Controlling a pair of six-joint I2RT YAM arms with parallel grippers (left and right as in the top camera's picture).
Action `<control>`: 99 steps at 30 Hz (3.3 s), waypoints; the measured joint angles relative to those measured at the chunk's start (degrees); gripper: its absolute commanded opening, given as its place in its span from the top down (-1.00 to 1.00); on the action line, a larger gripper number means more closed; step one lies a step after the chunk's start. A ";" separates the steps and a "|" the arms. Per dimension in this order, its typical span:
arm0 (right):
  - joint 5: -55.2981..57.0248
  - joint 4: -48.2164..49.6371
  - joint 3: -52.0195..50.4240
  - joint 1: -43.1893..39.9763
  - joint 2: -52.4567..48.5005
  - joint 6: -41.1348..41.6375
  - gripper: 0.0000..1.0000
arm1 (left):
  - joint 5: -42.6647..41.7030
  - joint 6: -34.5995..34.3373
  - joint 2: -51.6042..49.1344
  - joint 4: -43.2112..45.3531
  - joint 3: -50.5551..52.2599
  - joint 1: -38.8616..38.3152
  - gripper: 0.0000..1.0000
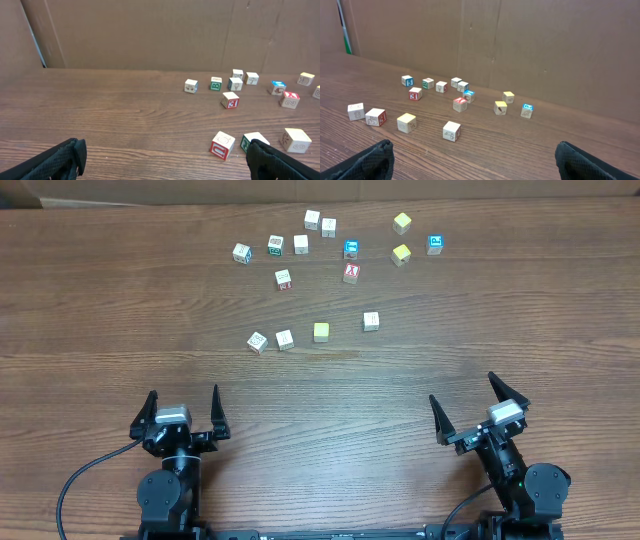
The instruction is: Form a tower
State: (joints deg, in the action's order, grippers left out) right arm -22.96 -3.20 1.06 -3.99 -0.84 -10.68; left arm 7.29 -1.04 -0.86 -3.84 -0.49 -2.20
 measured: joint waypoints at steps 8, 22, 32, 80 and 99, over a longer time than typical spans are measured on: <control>0.02 0.00 0.00 0.00 0.00 -0.02 -1.00 | 1.01 0.70 0.00 3.06 0.00 0.00 -0.99; 0.00 0.00 0.00 0.00 0.00 0.00 -1.00 | -8.13 -1.60 -2.91 -11.82 -14.60 0.00 -0.99; 0.00 0.00 0.00 0.00 0.07 -0.02 -1.00 | -12.55 -1.60 -34.34 -37.46 -53.92 0.00 -0.99; 0.00 0.00 0.00 0.00 0.11 0.00 -1.00 | -26.32 0.96 -104.43 -63.54 -94.42 -0.07 -0.31; 0.00 -0.02 0.00 0.00 0.11 0.00 -1.00 | -15.58 -12.59 -110.31 -54.36 -94.44 -5.40 -0.52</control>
State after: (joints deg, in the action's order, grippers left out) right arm -22.96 -3.22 1.06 -3.99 -0.73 -10.68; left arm -8.29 -13.63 -111.18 -58.19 -94.94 -7.60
